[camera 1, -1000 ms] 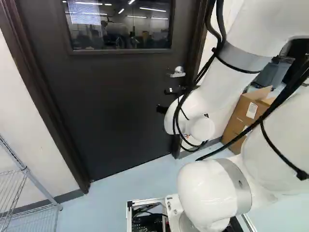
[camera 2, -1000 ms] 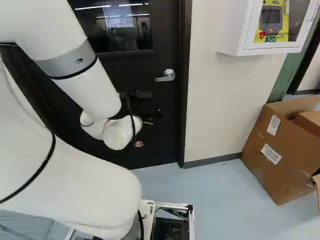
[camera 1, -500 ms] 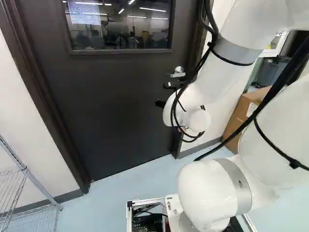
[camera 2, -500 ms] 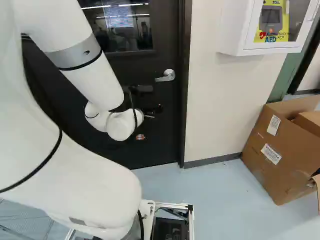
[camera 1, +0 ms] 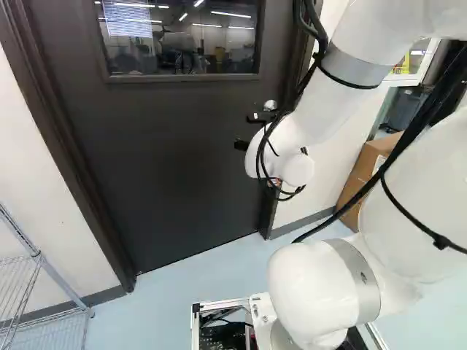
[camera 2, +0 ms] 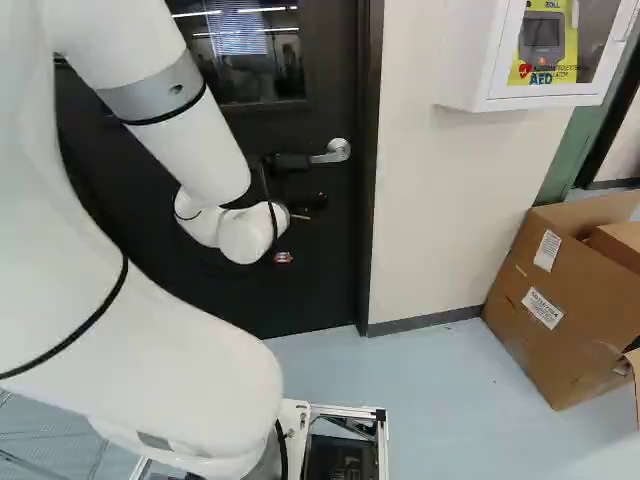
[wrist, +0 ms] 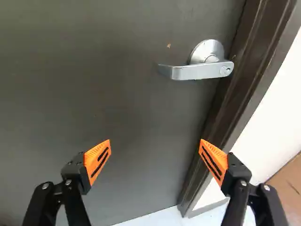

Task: Open the door and move inside

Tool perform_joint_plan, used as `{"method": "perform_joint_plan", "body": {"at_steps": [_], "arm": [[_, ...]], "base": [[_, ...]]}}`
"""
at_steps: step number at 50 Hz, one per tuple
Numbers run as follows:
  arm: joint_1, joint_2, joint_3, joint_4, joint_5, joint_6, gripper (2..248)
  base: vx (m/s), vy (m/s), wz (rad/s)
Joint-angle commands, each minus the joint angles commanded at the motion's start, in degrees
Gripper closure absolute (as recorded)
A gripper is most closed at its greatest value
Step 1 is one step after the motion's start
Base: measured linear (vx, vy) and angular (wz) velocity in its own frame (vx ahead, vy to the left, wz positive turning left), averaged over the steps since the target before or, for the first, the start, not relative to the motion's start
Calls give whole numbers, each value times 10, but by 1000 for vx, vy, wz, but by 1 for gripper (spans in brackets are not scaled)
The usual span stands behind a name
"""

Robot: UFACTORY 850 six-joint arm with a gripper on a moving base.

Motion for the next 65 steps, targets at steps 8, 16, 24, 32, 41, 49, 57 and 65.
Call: {"method": "perform_joint_plan", "body": {"at_steps": [8,16,24,32,41,49,57,65], "arm": [[-5,-5,-16,0,-4,0,3],[-10,-10,-31,0,-8,0,3],[-16,-14,-47,0,-20,0,3],[-22,-15,-59,0,-35,0,3],[-31,-9,-65,0,-56,0,3],[-38,0,-68,0,-75,0,3],[-42,10,-69,0,-85,0,3],[-43,19,-72,0,-87,0,3]], "base": [[0,0,0],[0,0,0],[0,0,0],[0,0,0],[0,0,0],[0,0,0],[0,0,0],[0,0,0]]}}
